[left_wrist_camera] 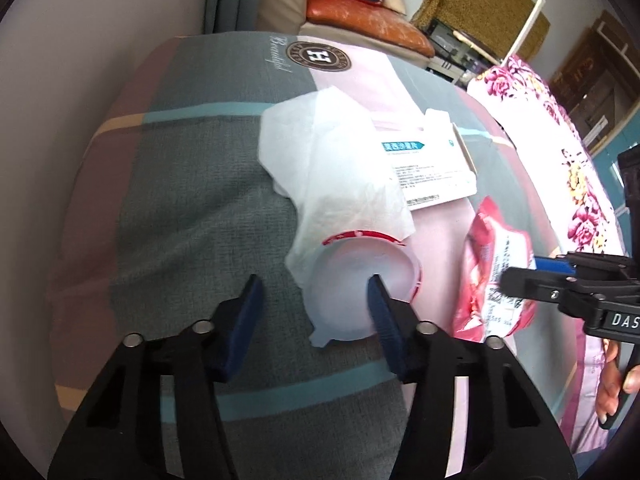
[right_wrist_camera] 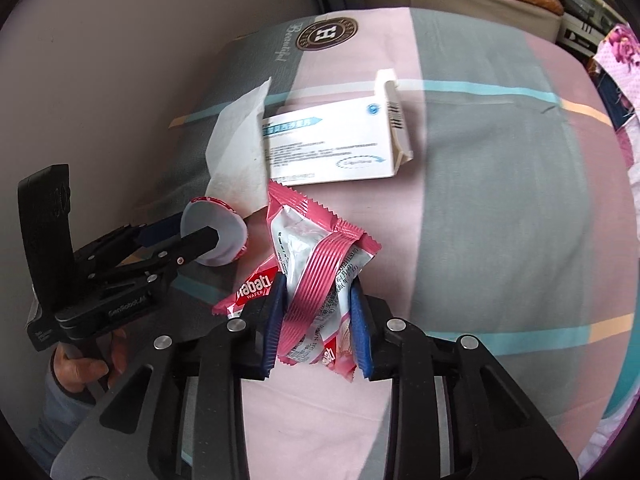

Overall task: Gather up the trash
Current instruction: 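Grasp the pink wrapper with right gripper while left gripper grasps the white cup rim, then carry the pink wrapper and white cup with both grippers over the teal bin, then open both grippers to drop the cup and wrapper into the bin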

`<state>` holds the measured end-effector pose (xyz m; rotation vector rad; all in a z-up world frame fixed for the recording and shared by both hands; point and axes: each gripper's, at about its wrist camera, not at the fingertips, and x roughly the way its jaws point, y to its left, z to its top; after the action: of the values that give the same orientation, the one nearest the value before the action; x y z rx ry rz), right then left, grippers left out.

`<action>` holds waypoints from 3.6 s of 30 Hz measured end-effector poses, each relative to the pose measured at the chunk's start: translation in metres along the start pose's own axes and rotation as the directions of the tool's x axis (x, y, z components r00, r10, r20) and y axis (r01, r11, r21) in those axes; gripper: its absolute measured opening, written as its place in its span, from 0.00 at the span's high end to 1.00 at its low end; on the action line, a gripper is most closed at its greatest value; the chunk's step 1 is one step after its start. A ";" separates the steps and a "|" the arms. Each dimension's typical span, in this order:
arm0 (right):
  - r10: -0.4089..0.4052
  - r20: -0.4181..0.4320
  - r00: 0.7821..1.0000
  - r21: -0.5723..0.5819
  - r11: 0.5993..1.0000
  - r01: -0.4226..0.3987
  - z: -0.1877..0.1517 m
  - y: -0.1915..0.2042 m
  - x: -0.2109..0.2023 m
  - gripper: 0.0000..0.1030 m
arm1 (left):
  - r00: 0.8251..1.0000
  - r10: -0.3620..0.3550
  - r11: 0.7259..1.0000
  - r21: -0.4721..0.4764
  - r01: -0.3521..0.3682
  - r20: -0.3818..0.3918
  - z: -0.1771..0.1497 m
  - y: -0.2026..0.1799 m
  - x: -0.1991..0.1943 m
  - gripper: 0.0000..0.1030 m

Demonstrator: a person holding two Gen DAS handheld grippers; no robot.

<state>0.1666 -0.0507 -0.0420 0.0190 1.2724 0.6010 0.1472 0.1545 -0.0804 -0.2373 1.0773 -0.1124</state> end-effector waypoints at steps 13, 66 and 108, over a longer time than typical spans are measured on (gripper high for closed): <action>-0.049 0.075 0.996 0.045 0.998 0.046 -0.009 -0.035 -0.030 0.72 | 1.000 -0.023 0.998 0.058 0.022 0.020 -0.009 -0.049 -0.008 0.95; -0.257 0.449 0.856 0.567 0.822 -0.050 -0.167 -0.332 -0.233 0.72 | 0.981 -0.108 0.837 0.518 0.176 -0.159 -0.034 -0.426 0.060 0.95; -0.278 0.382 0.881 0.616 0.787 -0.018 -0.159 -0.370 -0.217 0.71 | 0.979 -0.097 0.844 0.507 0.177 -0.180 -0.032 -0.445 0.096 0.17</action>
<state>0.1404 -0.5071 -0.0244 0.5760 0.9408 0.0229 0.1751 -0.3003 -0.0675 0.1913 1.1355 -0.5536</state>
